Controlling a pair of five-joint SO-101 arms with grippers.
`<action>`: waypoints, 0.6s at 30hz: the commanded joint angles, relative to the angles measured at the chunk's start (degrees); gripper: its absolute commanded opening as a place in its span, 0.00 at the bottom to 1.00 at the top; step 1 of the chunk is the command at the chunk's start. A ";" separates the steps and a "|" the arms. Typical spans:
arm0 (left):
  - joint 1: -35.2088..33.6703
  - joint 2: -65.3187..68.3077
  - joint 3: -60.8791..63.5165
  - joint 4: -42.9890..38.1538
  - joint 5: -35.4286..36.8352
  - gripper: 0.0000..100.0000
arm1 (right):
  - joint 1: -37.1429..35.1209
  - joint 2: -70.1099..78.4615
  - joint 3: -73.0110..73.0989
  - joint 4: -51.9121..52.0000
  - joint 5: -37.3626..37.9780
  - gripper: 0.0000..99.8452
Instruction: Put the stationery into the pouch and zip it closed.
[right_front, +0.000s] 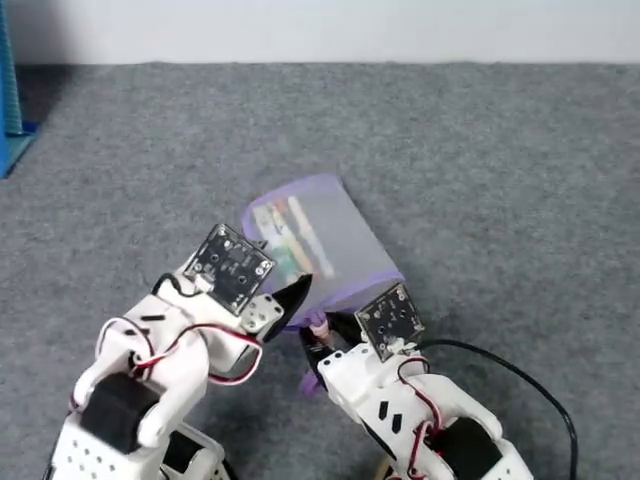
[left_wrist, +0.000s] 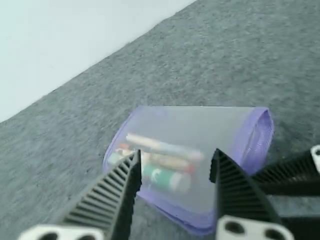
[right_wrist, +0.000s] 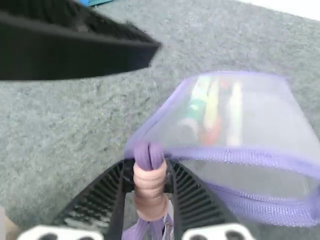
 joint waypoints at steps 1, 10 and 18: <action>-0.18 -0.88 -6.46 4.40 0.35 0.22 | 0.48 -0.57 -3.34 -1.54 -0.79 0.01; -0.18 -0.88 -1.01 12.57 -10.29 0.22 | 9.63 -0.57 -9.49 -1.80 -0.44 0.01; 0.26 -0.88 5.58 5.01 -11.16 0.22 | 9.63 -0.57 -12.92 -2.07 -0.53 0.01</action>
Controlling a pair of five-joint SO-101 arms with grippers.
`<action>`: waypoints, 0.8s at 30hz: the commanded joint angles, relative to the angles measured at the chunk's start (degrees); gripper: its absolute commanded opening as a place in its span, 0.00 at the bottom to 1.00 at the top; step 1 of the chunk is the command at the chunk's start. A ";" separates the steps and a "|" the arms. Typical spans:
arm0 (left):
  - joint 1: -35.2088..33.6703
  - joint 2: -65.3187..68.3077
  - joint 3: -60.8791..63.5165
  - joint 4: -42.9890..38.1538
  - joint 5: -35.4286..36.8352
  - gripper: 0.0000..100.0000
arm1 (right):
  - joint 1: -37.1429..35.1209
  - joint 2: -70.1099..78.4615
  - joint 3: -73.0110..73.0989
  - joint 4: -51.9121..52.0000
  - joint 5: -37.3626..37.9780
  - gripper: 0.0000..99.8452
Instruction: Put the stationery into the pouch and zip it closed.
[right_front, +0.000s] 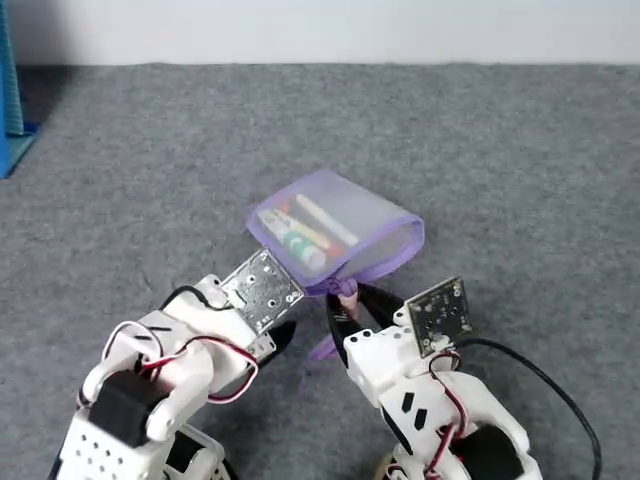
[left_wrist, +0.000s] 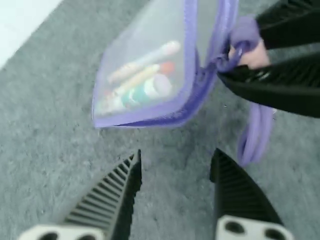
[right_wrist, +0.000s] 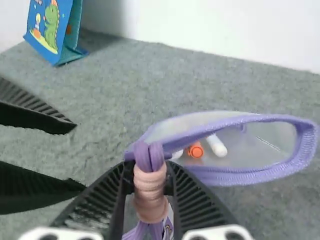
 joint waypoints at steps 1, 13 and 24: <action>0.70 -0.79 0.57 -4.84 -0.88 0.22 | 0.66 -0.57 -4.66 -2.07 -0.26 0.01; 9.23 -0.35 3.30 -13.36 -1.23 0.22 | 1.01 -0.57 -5.54 -2.24 1.93 0.01; 9.05 -0.26 12.26 -24.44 -3.08 0.21 | 0.66 -0.57 -7.74 -1.89 1.93 0.01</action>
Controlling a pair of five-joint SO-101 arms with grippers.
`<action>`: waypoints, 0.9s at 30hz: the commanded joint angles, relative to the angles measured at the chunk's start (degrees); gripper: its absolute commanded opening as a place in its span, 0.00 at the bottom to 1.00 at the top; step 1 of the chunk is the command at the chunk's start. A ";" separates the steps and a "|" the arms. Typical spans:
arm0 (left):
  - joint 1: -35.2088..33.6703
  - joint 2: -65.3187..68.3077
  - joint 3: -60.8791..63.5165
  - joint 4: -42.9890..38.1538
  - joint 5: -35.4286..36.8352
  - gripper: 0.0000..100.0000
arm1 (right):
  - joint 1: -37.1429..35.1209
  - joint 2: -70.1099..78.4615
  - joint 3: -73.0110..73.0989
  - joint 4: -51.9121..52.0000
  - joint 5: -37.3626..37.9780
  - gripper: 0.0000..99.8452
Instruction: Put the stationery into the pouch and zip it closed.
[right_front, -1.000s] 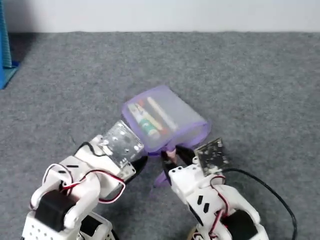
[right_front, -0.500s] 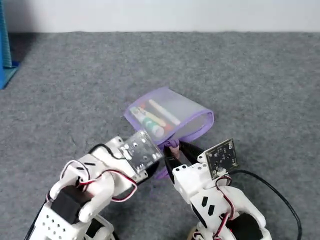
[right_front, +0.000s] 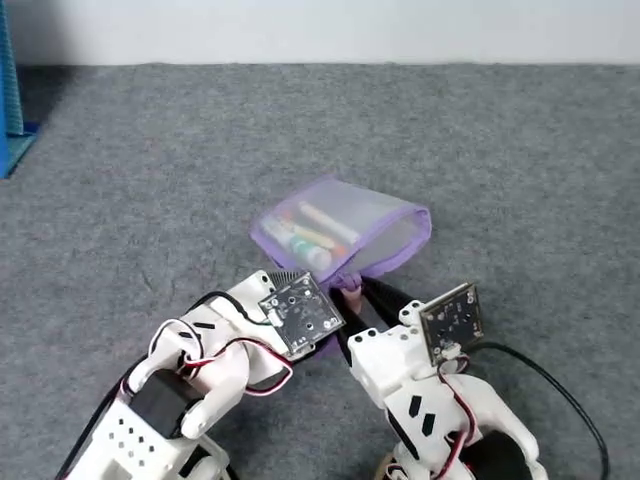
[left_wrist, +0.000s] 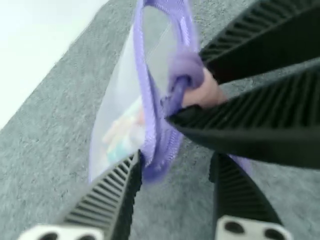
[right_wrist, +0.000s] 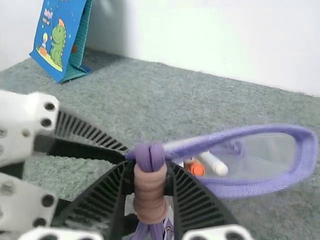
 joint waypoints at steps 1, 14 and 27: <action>0.00 -0.35 -0.04 -2.81 -1.23 0.20 | 0.48 -0.66 -4.48 -1.10 0.79 0.01; 0.00 -0.35 0.22 -5.27 -0.88 0.16 | 0.40 -0.66 -4.48 2.15 0.79 0.01; 0.09 -0.62 6.64 -12.04 -0.88 0.14 | -1.36 -0.66 -4.57 2.68 0.53 0.01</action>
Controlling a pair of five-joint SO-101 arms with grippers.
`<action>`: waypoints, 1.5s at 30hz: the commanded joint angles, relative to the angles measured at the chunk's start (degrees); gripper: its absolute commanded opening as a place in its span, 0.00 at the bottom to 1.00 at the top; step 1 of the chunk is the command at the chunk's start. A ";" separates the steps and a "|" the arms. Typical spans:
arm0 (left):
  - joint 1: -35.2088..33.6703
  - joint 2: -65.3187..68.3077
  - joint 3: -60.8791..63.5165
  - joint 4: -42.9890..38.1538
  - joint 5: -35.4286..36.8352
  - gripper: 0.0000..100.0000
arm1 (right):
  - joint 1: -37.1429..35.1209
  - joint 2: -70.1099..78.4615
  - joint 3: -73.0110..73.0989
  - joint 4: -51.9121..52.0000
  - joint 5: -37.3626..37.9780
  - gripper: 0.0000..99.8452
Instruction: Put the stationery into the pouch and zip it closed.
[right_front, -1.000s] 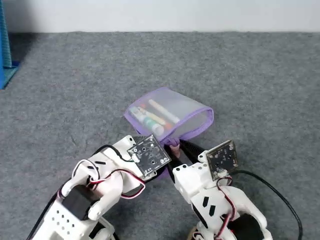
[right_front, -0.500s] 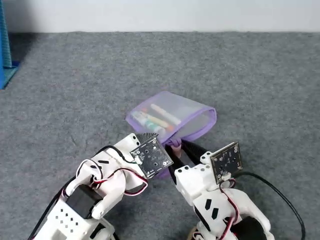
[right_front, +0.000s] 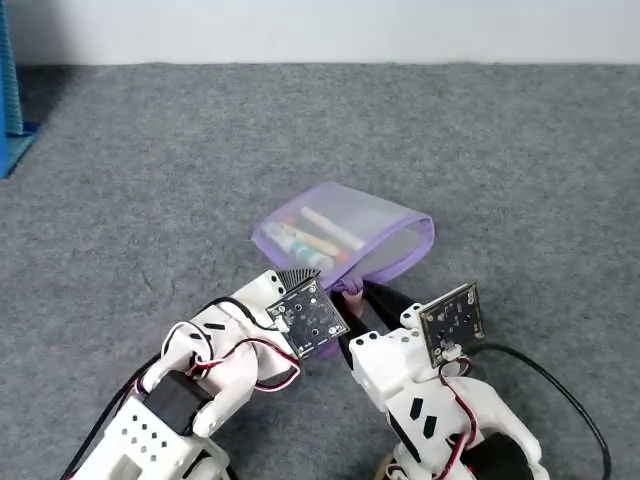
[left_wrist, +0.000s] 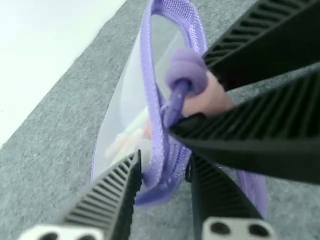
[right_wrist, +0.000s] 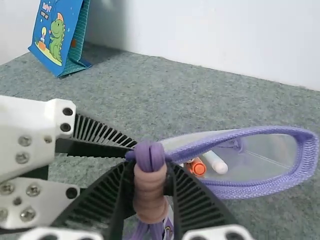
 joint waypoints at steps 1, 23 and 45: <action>-0.26 -0.79 -0.31 -1.58 -0.35 0.13 | -1.27 -0.57 -4.31 0.66 0.53 0.01; -6.15 -0.88 -2.51 5.80 -0.35 0.01 | 22.99 0.04 -3.69 -6.55 6.95 0.01; -6.42 -30.77 2.15 25.05 -0.62 0.01 | 40.84 0.04 18.37 -39.96 15.56 0.01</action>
